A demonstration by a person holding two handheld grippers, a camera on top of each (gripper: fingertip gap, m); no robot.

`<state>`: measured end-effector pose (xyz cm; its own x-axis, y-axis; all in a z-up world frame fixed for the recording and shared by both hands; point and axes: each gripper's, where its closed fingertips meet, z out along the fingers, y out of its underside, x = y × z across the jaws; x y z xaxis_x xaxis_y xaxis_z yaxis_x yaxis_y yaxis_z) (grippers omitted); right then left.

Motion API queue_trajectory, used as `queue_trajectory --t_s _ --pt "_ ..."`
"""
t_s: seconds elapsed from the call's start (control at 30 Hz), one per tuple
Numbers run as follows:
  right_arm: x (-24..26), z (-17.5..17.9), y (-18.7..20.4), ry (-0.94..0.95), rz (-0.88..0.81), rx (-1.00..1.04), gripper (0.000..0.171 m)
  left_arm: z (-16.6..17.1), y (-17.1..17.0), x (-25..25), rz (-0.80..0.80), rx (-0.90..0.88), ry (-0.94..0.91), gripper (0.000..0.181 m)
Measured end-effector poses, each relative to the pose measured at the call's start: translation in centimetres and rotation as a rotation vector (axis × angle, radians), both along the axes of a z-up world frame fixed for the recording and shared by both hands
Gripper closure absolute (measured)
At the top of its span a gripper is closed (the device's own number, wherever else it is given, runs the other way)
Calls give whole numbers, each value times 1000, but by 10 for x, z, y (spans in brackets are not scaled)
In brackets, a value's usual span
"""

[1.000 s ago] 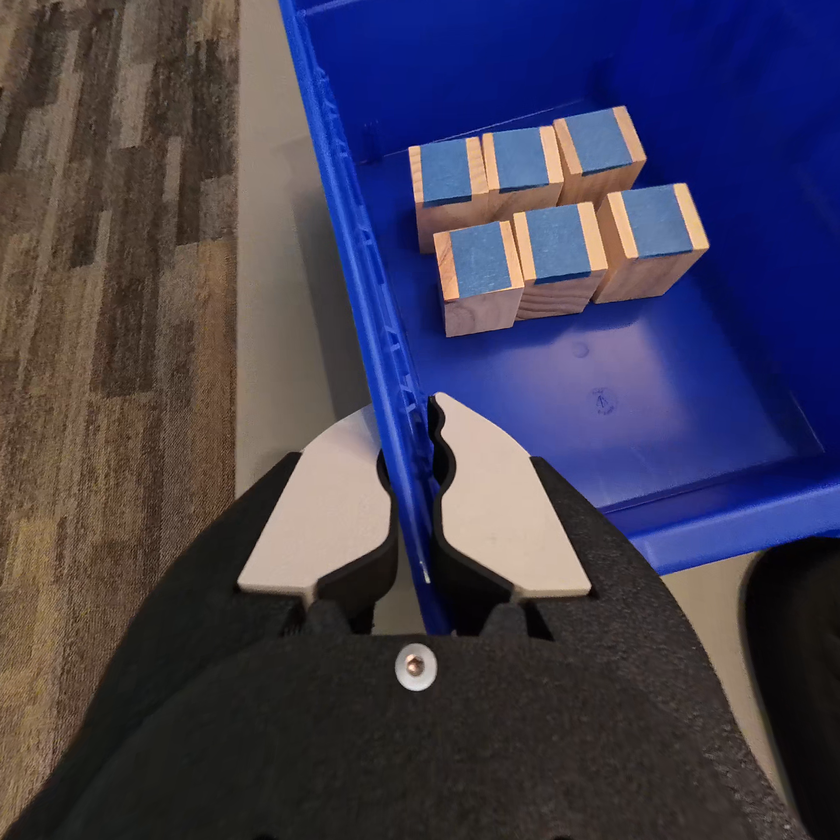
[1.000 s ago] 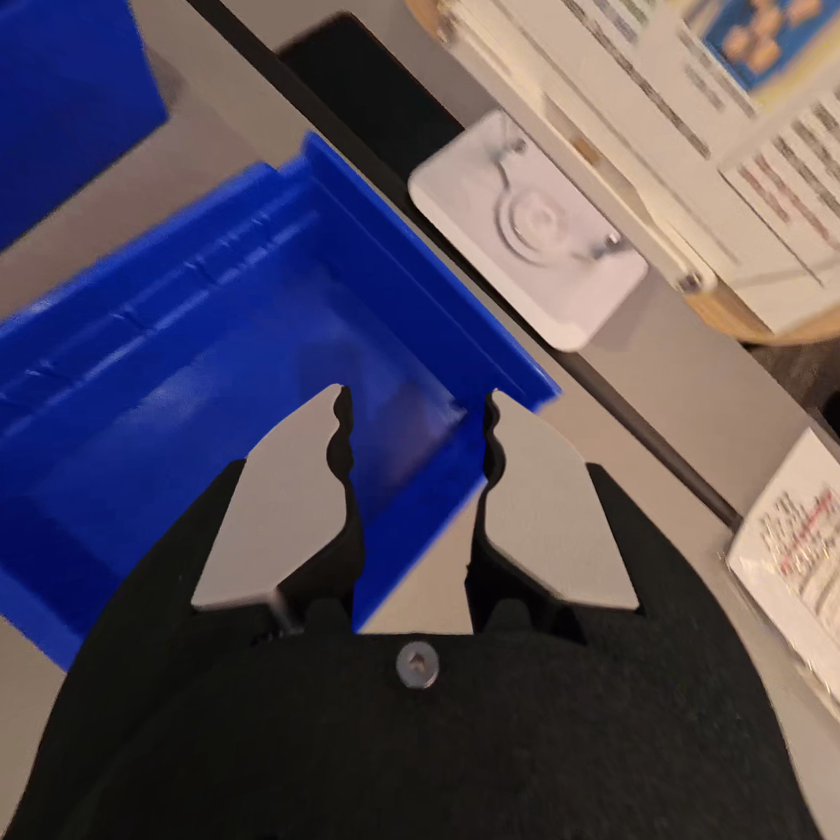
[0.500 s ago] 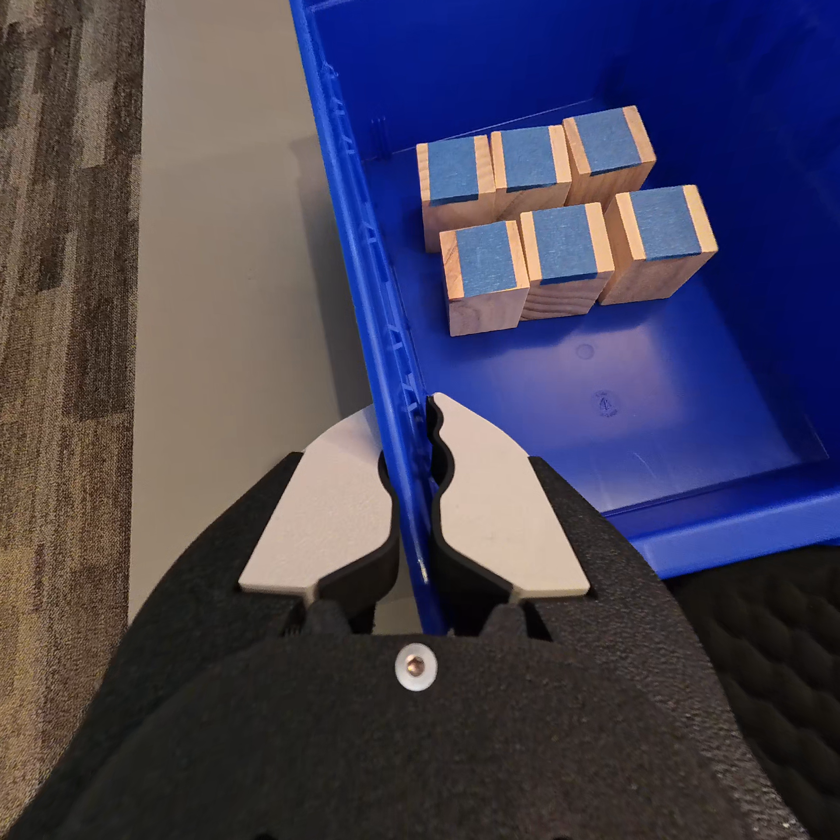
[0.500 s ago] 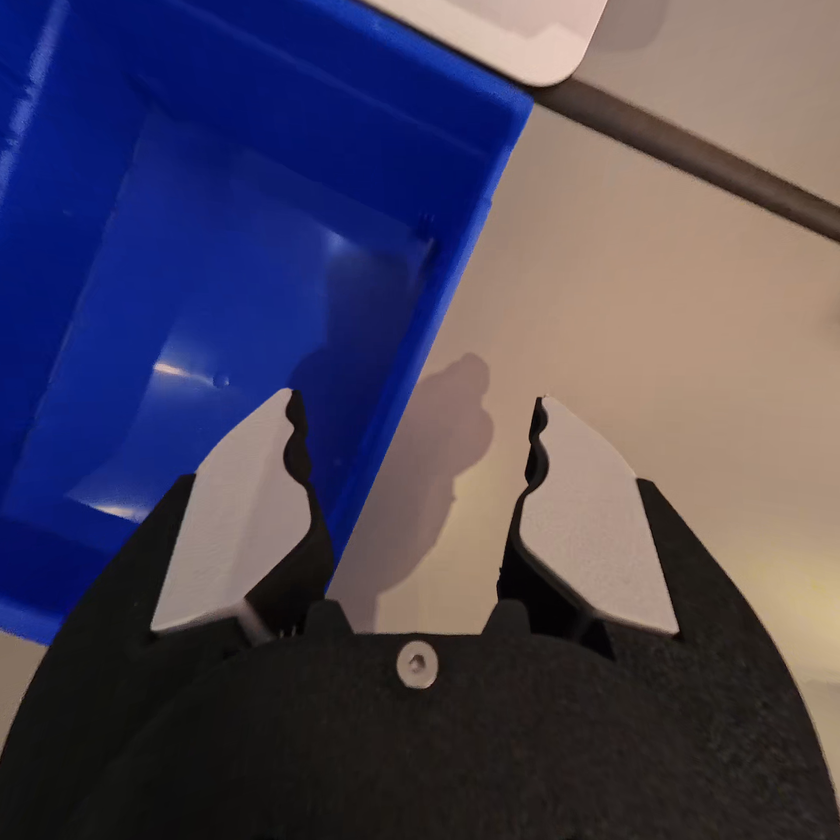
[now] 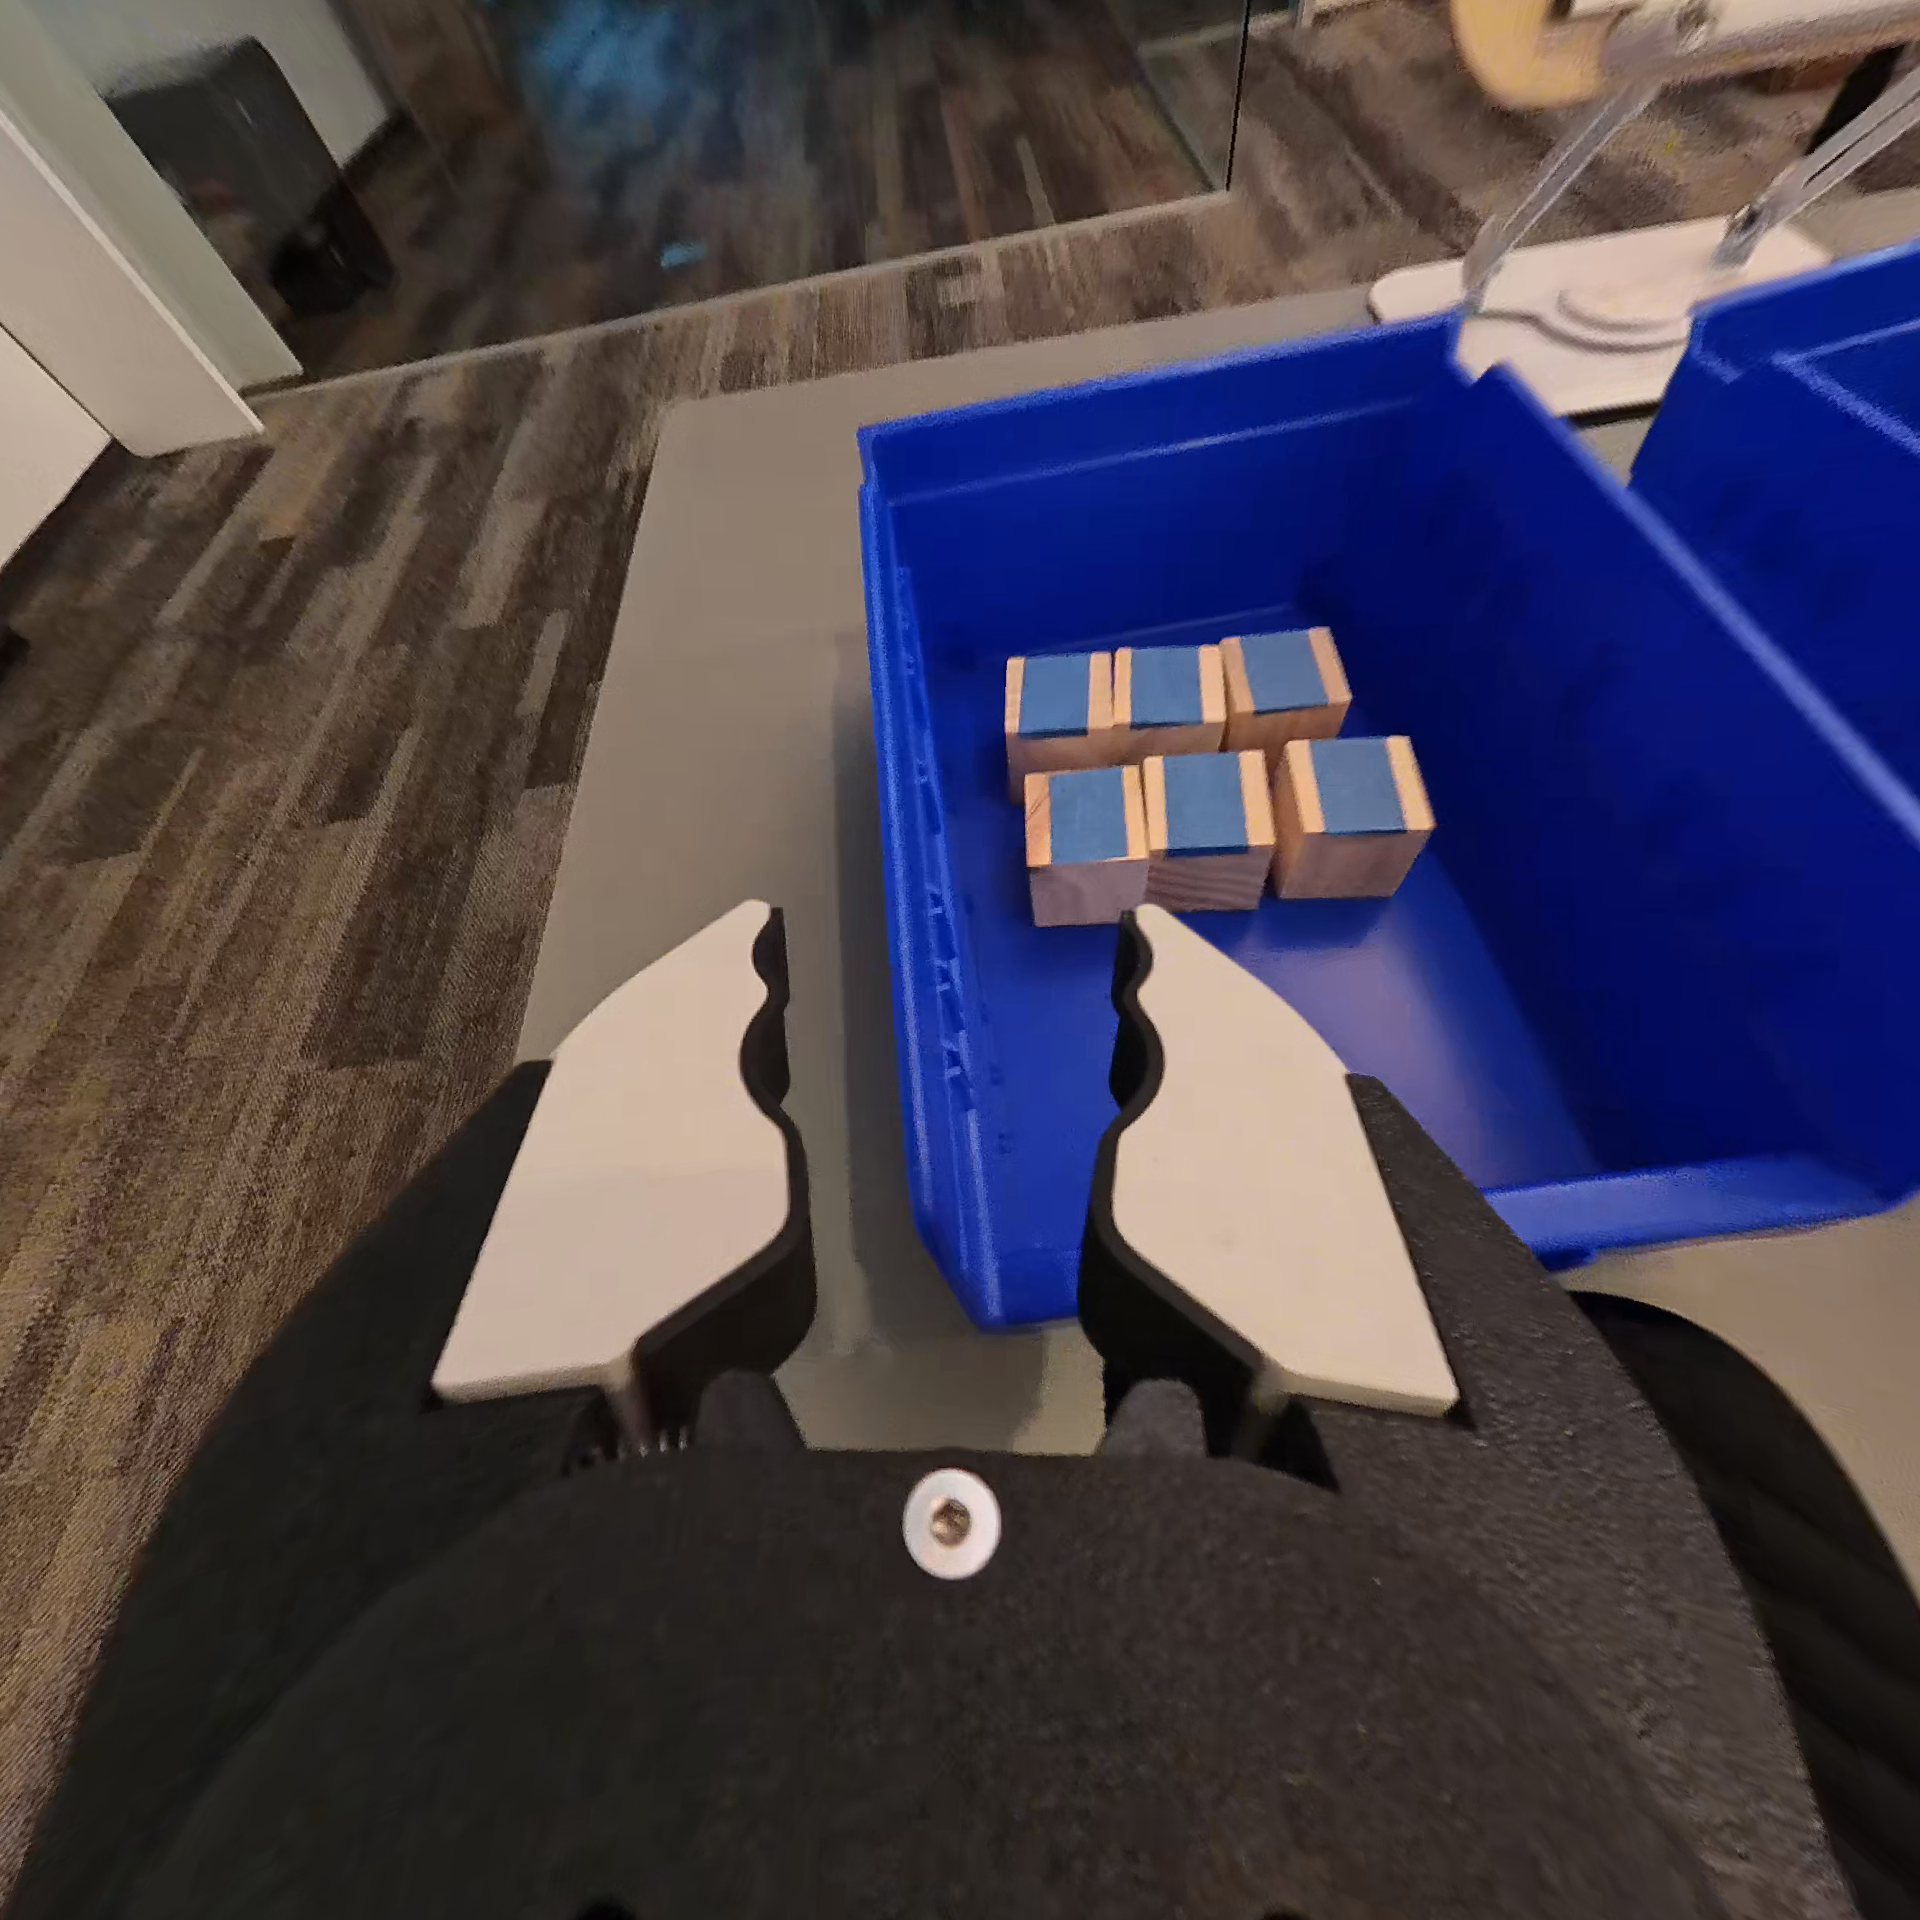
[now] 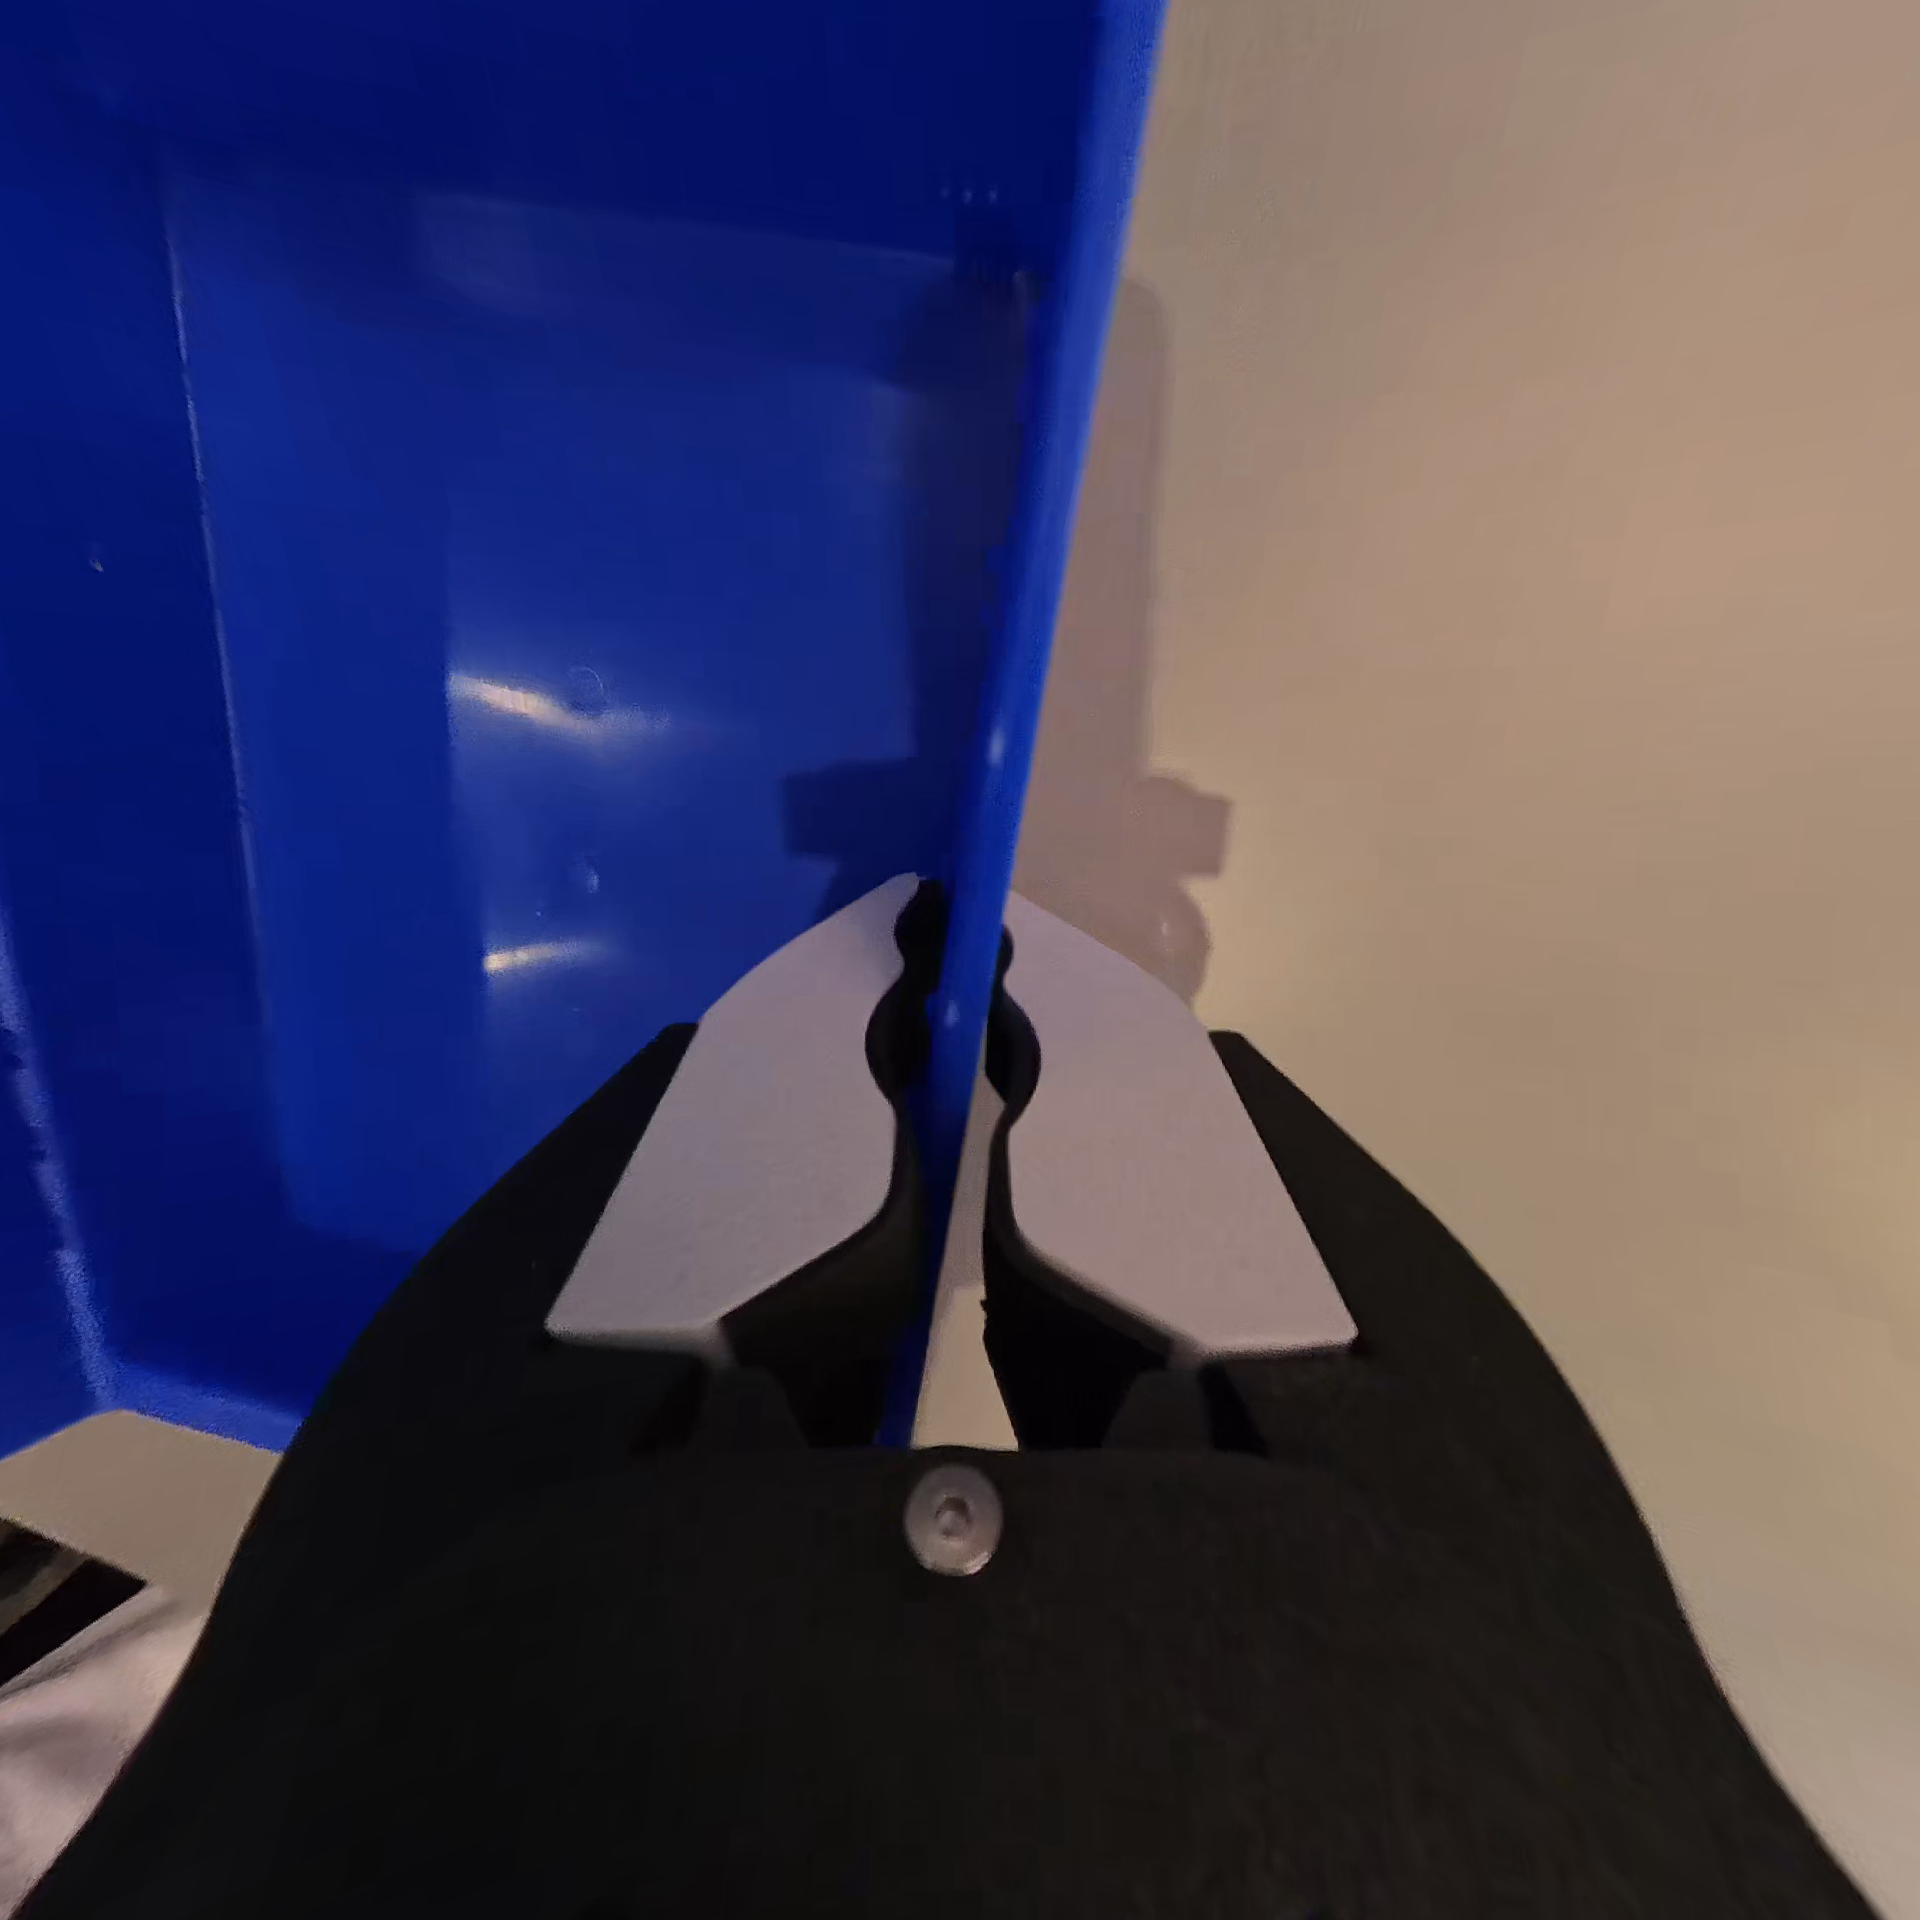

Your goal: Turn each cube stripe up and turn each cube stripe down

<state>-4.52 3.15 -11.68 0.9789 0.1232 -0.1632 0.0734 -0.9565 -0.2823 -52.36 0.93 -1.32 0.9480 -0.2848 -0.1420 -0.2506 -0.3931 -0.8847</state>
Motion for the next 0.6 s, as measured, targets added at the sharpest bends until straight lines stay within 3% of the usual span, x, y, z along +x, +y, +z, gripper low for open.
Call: queue_trajectory --t_s 0.03,0.23,0.6 --pt "6 0 1 11 -1 -2 165 6 -5 3 -1 12 -8 121" --pt "61 0 -6 2 2 -5 165 22 -24 28 -35 31 -46 124" --pt "197 -2 -39 20 -126 -21 165 40 -16 63 -78 24 -12 126"
